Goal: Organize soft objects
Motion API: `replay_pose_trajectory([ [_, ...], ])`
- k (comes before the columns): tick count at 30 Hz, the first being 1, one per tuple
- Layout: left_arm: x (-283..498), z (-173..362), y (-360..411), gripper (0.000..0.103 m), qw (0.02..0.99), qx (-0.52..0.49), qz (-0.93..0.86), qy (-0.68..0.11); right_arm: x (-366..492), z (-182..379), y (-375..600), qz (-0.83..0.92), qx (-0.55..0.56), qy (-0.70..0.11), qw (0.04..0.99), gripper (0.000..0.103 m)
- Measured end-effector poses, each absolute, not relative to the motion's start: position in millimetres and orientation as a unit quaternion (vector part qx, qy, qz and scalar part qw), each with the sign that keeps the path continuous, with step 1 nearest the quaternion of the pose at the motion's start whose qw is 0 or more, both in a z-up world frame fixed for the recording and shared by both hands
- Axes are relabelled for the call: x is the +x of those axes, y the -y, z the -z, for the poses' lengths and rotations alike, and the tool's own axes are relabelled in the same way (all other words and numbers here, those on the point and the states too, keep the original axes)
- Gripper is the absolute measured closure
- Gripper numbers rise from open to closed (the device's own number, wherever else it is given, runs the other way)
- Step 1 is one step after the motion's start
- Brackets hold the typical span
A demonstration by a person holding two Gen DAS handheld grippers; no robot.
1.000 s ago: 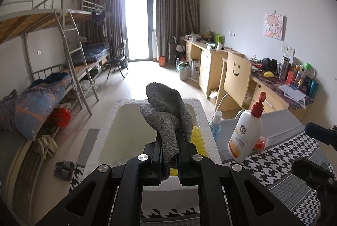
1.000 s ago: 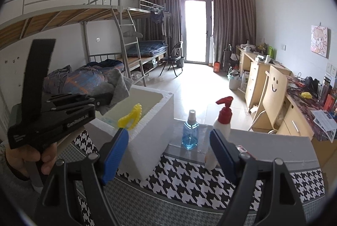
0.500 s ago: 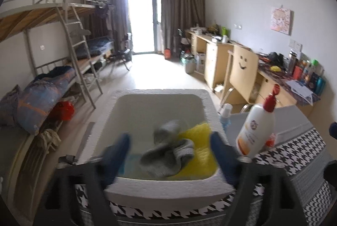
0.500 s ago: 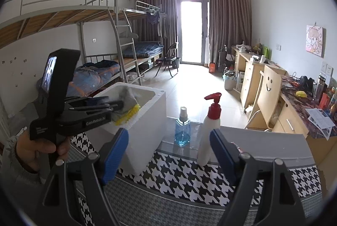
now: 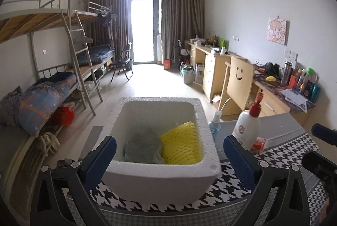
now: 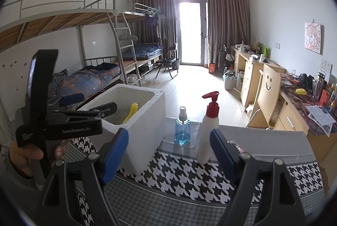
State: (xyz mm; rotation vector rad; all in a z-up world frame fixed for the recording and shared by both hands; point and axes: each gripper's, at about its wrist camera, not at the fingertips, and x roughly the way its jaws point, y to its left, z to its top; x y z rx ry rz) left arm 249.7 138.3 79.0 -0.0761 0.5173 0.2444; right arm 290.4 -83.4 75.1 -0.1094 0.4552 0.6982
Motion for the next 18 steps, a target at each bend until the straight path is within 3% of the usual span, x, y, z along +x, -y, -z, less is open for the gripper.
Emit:
replay_pose_trajectory([
  [5, 236, -83, -130, 0.001, 0.961, -0.033, -0.129, -0.244, 282, -79, 89, -0.338, -0.047, -0.216, 0.915, 0.02],
  [9, 226, -86, -124, 0.001, 0.962, -0.029, -0.133, -0.237, 269, -83, 95, -0.333, -0.048, -0.197, 0.921, 0.008],
  [18, 189, -90, -109, 0.001, 0.967, -0.031, -0.141, -0.211, 245, -88, 103, -0.336, -0.054, -0.177, 0.924, 0.007],
])
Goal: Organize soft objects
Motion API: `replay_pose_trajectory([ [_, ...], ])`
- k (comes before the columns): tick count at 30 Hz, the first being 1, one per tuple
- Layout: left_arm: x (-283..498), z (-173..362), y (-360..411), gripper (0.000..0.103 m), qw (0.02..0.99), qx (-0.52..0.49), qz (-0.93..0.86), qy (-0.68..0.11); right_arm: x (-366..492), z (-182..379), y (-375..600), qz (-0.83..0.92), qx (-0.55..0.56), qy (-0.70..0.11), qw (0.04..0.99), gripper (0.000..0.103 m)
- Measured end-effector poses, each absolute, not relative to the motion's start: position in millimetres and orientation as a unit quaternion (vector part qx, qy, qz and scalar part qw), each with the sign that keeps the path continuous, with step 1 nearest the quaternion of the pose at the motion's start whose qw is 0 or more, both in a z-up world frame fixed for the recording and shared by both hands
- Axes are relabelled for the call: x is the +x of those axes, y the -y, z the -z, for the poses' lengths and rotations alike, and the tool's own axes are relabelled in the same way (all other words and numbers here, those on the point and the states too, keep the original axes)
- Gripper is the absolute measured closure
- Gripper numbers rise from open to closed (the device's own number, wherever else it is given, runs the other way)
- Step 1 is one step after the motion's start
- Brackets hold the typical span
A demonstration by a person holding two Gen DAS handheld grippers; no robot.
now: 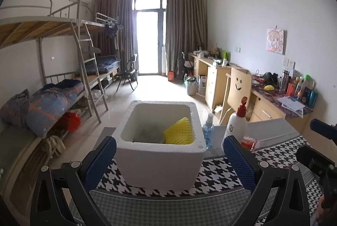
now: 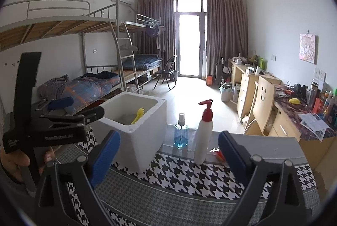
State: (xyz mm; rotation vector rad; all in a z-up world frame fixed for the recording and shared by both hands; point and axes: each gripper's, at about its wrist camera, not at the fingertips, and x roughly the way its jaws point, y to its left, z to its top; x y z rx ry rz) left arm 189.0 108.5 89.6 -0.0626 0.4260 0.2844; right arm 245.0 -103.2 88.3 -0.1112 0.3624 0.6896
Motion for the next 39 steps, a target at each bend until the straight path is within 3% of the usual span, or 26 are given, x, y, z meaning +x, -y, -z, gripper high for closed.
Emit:
replay_pose_trajectory([
  [39, 51, -41, -51, 0.001, 0.982, -0.035, -0.144, -0.119, 134, -31, 162, -0.332, -0.009, -0.127, 0.935, 0.007],
])
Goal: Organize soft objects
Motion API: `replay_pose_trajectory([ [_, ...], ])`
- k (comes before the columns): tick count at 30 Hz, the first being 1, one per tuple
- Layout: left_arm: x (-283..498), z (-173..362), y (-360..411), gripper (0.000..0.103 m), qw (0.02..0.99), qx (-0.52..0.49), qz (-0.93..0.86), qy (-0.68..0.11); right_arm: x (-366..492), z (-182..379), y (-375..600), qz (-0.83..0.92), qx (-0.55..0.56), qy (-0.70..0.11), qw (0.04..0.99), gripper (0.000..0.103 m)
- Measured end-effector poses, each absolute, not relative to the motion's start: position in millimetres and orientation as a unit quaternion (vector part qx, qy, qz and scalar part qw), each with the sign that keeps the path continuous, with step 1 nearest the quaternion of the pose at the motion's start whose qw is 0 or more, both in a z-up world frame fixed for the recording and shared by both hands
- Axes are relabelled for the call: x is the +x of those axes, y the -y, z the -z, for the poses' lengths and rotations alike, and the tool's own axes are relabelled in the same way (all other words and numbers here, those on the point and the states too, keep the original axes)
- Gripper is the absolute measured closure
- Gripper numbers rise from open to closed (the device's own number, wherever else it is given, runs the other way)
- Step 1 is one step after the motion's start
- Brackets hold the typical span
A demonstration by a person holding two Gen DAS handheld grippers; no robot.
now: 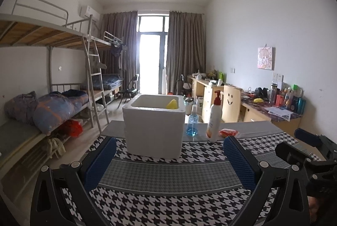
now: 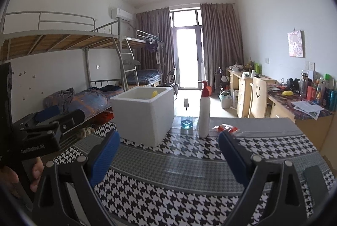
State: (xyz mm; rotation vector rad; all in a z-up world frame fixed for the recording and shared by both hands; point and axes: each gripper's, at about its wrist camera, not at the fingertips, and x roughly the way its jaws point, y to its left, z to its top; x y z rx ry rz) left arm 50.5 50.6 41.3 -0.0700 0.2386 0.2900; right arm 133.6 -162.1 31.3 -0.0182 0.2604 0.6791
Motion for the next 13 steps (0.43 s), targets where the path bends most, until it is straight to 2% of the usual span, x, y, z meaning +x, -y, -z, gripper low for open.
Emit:
replay_pose_trajectory([
  [13, 46, -24, -52, 0.001, 0.978, -0.036, -0.16, -0.127, 126, -14, 166, -0.32, -0.009, -0.126, 0.939, 0.007],
])
